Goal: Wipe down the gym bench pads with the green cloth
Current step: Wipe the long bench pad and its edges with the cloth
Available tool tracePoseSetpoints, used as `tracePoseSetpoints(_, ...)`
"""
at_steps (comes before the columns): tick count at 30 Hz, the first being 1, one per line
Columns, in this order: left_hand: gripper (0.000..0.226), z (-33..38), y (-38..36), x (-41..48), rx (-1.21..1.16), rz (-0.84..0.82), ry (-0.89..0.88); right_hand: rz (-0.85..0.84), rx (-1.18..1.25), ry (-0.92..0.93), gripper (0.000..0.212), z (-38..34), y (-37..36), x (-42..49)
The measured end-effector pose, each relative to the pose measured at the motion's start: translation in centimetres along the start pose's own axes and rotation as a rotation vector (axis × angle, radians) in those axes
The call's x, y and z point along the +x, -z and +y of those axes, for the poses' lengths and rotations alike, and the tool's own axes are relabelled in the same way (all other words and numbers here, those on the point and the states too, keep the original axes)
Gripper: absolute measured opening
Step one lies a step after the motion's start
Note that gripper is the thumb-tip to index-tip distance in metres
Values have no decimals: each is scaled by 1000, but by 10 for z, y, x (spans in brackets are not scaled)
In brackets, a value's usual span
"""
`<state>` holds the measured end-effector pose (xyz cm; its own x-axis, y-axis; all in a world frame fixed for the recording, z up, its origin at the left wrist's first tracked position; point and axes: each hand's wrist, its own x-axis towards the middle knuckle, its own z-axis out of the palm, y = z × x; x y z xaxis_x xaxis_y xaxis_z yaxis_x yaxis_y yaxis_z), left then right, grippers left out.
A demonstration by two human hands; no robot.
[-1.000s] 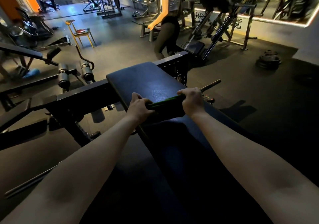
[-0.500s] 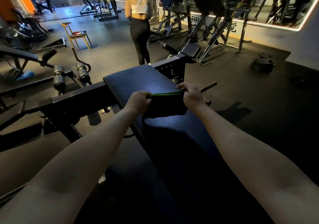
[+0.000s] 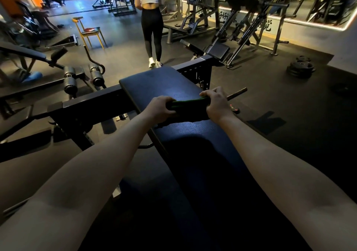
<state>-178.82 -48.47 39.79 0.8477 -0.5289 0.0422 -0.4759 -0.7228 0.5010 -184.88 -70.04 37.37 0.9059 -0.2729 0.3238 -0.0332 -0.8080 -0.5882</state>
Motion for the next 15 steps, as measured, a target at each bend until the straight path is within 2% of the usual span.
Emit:
tracePoseSetpoints(3,58,-4,-1,-2,-9,31,39,40,-16,1,41,-3,0,-1)
tracePoseSetpoints(4,53,-6,-4,-2,-18,47,50,59,-26,-14,38,-4,0,-1)
tracePoseSetpoints(7,15,3,-10,-8,3,106,47,91,-87,-96,33,-5,0,-2)
tracePoseSetpoints(9,22,6,-14,-12,-36,132,39,82,-84,-154,28,-4,0,-3)
tracePoseSetpoints(13,39,10,-21,-11,3,1,-129,106,14,-186,25,-4,2,-3)
tracePoseSetpoints(15,33,16,-23,-7,123,-108,-124,142,78,-180,23,-6,2,-4)
